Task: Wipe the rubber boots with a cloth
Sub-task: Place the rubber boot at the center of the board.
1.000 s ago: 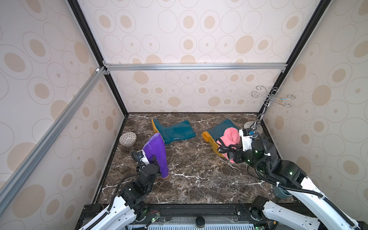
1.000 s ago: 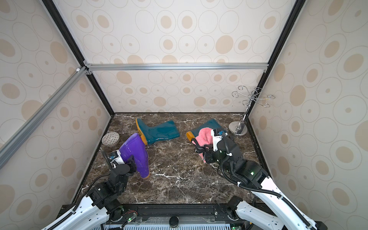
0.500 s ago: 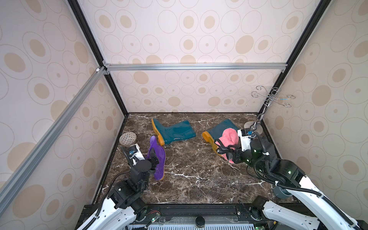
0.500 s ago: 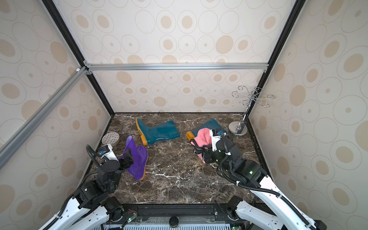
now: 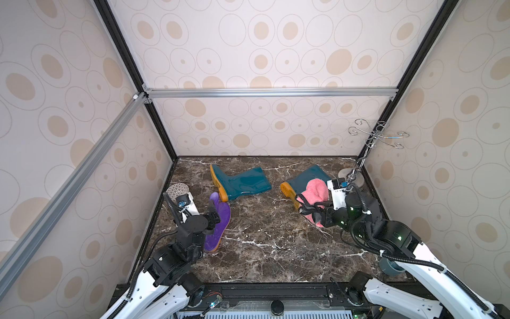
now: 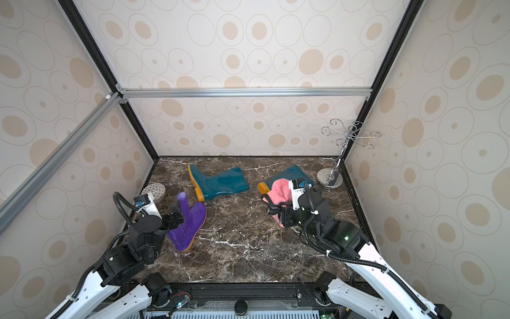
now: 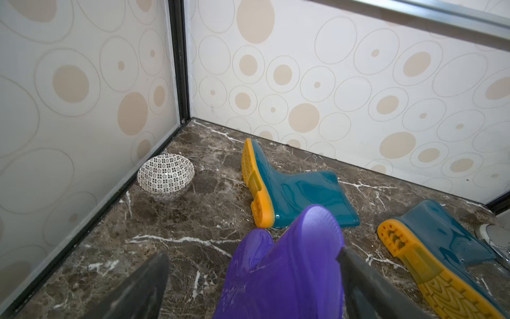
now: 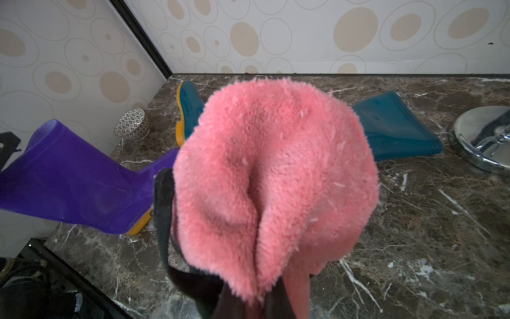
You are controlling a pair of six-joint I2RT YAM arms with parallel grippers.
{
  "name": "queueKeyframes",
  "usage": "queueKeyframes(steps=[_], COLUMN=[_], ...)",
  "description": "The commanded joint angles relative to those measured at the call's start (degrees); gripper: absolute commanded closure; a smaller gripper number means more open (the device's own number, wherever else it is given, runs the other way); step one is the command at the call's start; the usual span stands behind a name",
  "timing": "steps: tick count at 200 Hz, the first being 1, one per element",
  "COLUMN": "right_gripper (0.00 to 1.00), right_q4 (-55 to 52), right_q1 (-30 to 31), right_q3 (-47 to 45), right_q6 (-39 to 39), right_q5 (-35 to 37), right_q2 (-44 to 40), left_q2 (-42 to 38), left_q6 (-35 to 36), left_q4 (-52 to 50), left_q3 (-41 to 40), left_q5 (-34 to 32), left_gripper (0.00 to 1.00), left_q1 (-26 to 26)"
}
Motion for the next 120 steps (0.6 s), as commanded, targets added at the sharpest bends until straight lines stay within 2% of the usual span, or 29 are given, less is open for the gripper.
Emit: queueKeyframes(steps=[1,47,76,120], right_gripper=[1.00,1.00,1.00,1.00], right_q4=[0.54,0.62,0.07,-1.35], right_q1=[0.03,0.00,-0.01,-0.03], right_q3=[-0.48,-0.51,0.24,1.76], right_q6=[1.18,1.45,1.11,0.77], right_q5=[-0.72,-1.40,-1.17,0.65], right_q2=[-0.05,0.02,0.15,-0.74], left_q2=[1.20,5.00,8.92,17.33], left_q6=[4.28,7.81,13.61,15.68], left_q4=[-1.72,-3.56,-3.24,-1.34], left_q3=[5.79,13.35,19.73,26.79], left_q5=[-0.58,1.71,3.44,12.03], left_gripper=[0.03,0.00,0.00,0.00], left_q1=[-0.22,-0.16,-0.22,-0.28])
